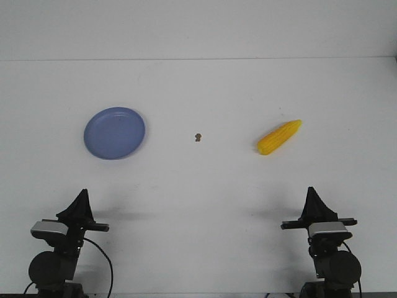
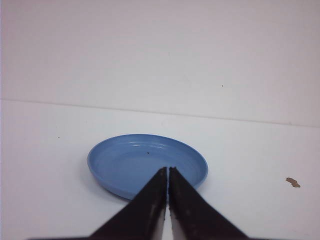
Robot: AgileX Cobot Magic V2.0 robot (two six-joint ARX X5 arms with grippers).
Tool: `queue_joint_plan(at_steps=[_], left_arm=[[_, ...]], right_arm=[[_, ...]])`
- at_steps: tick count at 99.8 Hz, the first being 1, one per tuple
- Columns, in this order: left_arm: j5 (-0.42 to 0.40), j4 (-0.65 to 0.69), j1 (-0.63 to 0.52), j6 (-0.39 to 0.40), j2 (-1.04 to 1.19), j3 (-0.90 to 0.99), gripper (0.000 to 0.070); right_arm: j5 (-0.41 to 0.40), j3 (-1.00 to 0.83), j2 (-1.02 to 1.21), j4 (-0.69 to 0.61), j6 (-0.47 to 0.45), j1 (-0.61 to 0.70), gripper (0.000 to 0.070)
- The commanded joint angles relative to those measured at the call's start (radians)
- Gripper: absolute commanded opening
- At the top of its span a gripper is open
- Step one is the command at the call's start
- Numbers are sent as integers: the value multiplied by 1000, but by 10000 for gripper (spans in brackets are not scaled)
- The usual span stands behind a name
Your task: Place corn on plate with both arms
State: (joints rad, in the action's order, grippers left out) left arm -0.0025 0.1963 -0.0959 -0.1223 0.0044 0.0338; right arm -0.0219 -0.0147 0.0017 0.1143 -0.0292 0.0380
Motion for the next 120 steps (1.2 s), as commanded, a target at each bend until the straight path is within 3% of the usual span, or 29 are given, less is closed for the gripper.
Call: queue_joint_plan(at_steps=[1, 79, 99, 120], left_arm=[[-1, 14, 0, -2, -1, -20, 6], [-1, 15, 0, -2, -1, -19, 6], [-1, 6, 0, 1, -1, 16, 6], [-2, -126, 0, 1, 36, 126, 6]], right_arm=[[3, 2, 0, 12, 7, 0, 16], [3, 2, 0, 13, 7, 0, 16], [4, -1, 0, 73, -1, 0, 16], [4, -102, 1, -66, -2, 0, 16]])
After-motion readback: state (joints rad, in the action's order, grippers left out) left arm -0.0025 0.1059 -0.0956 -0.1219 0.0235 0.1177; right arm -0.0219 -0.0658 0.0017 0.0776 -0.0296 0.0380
